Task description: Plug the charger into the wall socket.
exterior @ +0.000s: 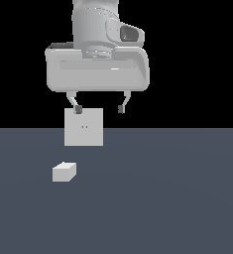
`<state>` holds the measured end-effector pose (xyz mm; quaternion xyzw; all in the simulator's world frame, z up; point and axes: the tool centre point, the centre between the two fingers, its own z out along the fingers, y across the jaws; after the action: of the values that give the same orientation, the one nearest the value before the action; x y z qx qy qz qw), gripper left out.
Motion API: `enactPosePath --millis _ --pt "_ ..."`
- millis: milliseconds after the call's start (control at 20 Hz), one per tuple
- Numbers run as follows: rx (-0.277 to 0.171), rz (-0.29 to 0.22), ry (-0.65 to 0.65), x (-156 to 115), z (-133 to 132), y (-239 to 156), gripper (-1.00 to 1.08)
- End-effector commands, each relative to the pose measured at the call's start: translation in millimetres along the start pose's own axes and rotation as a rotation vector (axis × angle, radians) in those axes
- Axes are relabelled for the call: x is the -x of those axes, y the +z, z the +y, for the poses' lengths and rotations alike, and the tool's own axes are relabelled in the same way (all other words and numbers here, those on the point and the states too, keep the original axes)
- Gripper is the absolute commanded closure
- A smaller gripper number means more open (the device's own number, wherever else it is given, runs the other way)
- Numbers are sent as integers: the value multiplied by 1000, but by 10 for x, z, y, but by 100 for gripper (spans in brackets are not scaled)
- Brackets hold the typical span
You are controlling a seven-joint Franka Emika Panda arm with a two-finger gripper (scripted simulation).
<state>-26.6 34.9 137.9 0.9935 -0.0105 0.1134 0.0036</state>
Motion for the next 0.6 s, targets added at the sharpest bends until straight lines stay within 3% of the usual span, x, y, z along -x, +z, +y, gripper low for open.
enactPosePath --millis 0,550 --pt "-1 30 4 54 -69 57 -92" --pt "0 151 18 239 -346 323 -92"
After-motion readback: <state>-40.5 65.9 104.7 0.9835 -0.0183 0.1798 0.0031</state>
